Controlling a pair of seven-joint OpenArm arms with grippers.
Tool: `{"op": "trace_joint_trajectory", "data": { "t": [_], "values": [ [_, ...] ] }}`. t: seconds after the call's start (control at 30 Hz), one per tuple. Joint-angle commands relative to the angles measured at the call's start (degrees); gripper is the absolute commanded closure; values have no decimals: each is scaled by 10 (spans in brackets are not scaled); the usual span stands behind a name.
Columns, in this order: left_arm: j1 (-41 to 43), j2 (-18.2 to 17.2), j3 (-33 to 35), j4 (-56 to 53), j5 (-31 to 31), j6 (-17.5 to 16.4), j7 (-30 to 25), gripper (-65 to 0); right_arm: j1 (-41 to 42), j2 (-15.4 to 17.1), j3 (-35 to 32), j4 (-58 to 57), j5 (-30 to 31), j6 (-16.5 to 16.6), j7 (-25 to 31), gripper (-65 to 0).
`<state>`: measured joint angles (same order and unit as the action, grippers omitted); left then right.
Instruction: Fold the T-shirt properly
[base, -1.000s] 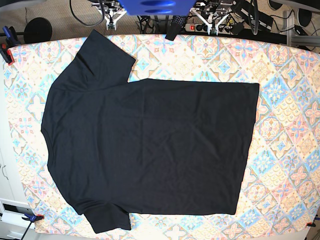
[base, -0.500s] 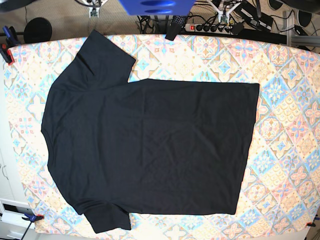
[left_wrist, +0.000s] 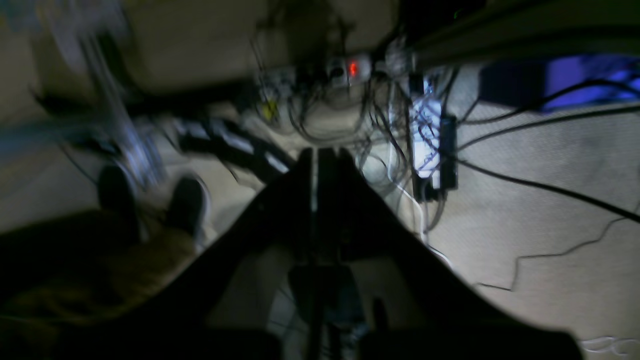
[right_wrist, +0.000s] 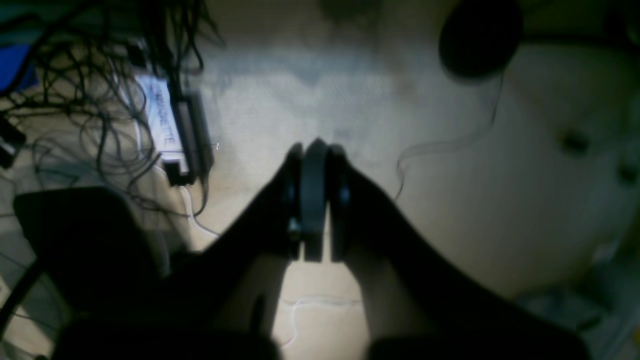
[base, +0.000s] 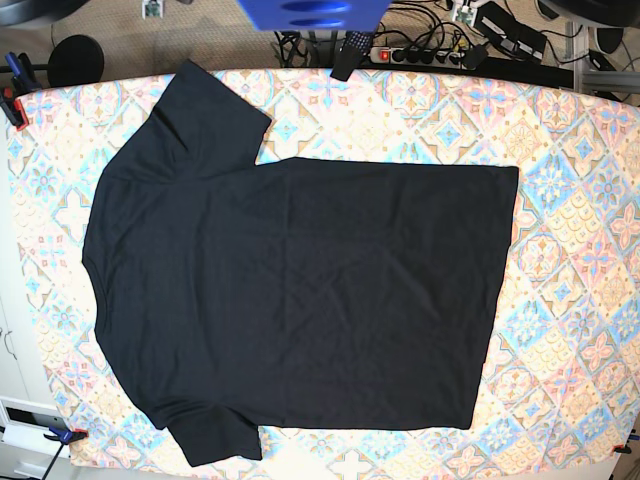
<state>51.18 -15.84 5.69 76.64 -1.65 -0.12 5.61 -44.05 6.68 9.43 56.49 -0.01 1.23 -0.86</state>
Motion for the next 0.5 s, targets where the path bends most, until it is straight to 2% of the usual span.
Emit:
{"op": "trace_joint_trajectory", "data": {
  "t": [0.0, 0.3, 0.47],
  "values": [
    [28, -12, 4, 31, -1, 3, -6, 0, -23, 16, 21, 24, 1, -13, 9, 0],
    [132, -20, -16, 257, -1, 3, -5, 0, -116, 17, 93, 213, 1, -13, 7, 0],
    [143, -20, -38, 341, -1, 3, -5, -25, -155, 15, 100, 332, 1, -13, -33, 0]
  ]
}}
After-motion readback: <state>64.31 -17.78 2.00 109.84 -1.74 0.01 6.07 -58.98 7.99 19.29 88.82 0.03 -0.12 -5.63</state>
